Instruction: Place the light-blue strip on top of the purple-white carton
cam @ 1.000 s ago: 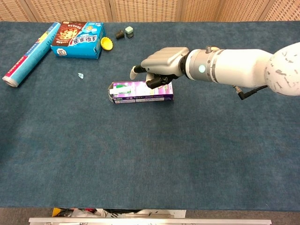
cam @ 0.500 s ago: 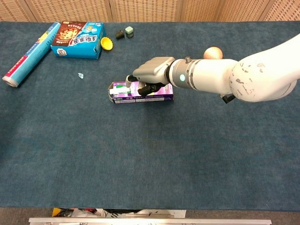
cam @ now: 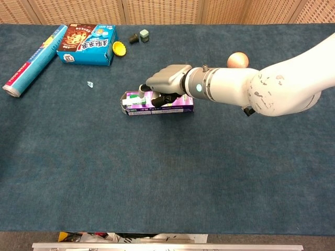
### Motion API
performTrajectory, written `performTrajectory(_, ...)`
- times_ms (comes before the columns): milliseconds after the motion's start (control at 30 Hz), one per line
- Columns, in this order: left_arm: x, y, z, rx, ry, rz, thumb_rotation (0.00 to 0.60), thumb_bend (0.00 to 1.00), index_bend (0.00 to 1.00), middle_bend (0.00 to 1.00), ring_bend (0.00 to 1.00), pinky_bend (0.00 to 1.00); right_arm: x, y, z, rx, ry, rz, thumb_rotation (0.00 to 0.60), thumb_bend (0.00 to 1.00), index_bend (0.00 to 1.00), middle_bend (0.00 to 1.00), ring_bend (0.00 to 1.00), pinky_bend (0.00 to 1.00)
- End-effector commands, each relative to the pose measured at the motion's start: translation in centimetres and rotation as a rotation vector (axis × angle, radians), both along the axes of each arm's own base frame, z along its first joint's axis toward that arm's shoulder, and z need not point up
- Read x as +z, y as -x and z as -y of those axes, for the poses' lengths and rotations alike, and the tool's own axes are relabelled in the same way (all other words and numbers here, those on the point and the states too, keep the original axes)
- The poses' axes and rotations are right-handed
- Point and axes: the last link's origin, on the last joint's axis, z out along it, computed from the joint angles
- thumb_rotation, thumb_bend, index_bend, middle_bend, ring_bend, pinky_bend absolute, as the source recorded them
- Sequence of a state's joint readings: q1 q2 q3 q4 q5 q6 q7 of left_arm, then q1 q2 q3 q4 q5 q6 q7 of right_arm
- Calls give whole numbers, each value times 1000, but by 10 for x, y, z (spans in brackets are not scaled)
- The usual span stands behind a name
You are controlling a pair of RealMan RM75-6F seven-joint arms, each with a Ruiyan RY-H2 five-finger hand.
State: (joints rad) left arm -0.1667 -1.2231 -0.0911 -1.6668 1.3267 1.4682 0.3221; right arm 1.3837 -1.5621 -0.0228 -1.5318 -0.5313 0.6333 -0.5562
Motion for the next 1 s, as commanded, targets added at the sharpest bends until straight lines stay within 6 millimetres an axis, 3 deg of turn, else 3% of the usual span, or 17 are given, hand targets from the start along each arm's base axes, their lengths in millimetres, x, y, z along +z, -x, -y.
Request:
performTrajectory(33,0,0,0,-2,-1,2,600,246,296,687,740,947,0,1,1,-1,5,-5,169,1000,189,1000,1000,1000)
performTrajectory(1000,-1,3,3,9,7,3,600,246,294,687,740,947,2,10,0,-17,25,-27,181,1000,191,1000,1000,1000)
